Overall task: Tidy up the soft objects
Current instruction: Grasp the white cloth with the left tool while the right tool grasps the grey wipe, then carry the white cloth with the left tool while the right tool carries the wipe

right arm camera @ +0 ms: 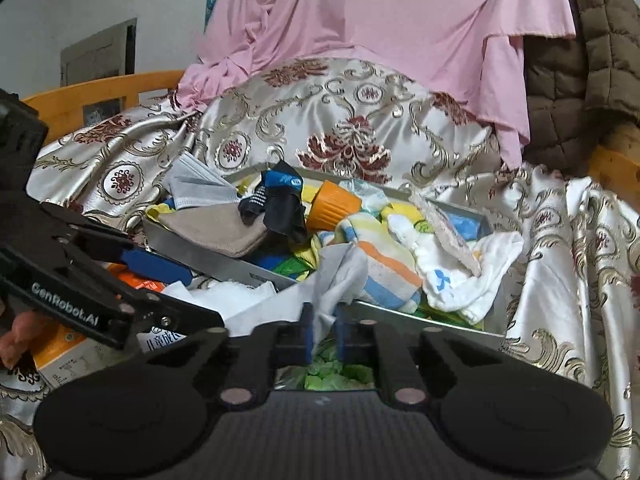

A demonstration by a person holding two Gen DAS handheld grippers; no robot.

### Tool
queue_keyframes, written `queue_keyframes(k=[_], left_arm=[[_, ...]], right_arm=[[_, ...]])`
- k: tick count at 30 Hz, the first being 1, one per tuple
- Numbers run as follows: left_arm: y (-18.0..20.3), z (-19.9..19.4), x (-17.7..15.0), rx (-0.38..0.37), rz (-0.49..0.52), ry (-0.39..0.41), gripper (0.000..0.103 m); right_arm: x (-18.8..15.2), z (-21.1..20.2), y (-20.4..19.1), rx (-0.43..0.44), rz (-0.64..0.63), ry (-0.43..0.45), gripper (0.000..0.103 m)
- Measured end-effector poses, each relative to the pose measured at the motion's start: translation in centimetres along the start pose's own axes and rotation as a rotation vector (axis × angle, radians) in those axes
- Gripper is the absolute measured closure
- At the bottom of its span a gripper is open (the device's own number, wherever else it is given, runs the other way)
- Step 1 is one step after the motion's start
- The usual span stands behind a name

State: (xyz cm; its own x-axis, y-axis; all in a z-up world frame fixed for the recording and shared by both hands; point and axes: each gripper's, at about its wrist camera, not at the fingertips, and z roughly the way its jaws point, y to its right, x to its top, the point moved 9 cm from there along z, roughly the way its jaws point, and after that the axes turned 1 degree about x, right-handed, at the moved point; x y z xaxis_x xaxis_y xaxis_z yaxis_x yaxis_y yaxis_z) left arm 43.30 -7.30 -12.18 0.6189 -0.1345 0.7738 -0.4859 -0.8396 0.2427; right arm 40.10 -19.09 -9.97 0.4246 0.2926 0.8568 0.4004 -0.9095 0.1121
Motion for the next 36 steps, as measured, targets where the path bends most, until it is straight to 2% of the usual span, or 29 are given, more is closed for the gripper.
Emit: queue_keyframes(k=[2,9,12,15,17,22,28,36], left_arm=[[0.2,0.2,-0.1,0.012,0.023,-0.006,0.034],[1.6,0.8,-0.7,0.078,0.164,-0.028,0.047],[1.8,1.0,-0.9,0.09,0.185,-0.037,0.049],[1.7,0.9,-0.9,0.1,0.18,-0.035,0.052],[1.6,0.9,-0.9,0.103,0.172,-0.031,0.061],[2.3,0.9,-0.9,0.099,0.208,-0.037,0.076],[3.3,0.9,-1.1,0.127,0.276,-0.044,0.094],[4.9,-0.4,0.0,0.124,0.244,0.011,0.098]], right_arm=[[0.1,-0.5,0.1,-0.033,-0.031,0.014,0.099],[0.4,-1.5,1.3,-0.066,-0.009,0.025,0.099],[0.4,-1.8,1.9,-0.101,-0.018,0.031,0.099],[1.0,-2.4,3.0,-0.192,-0.039,0.067,0.1],[1.2,-2.9,3.8,-0.212,-0.018,0.085,0.1],[1.1,-3.0,4.6,-0.218,0.01,0.089,0.1],[0.9,-3.0,4.2,-0.194,0.018,0.092,0.1],[1.1,-3.8,3.6,-0.176,0.032,0.109,0.1]])
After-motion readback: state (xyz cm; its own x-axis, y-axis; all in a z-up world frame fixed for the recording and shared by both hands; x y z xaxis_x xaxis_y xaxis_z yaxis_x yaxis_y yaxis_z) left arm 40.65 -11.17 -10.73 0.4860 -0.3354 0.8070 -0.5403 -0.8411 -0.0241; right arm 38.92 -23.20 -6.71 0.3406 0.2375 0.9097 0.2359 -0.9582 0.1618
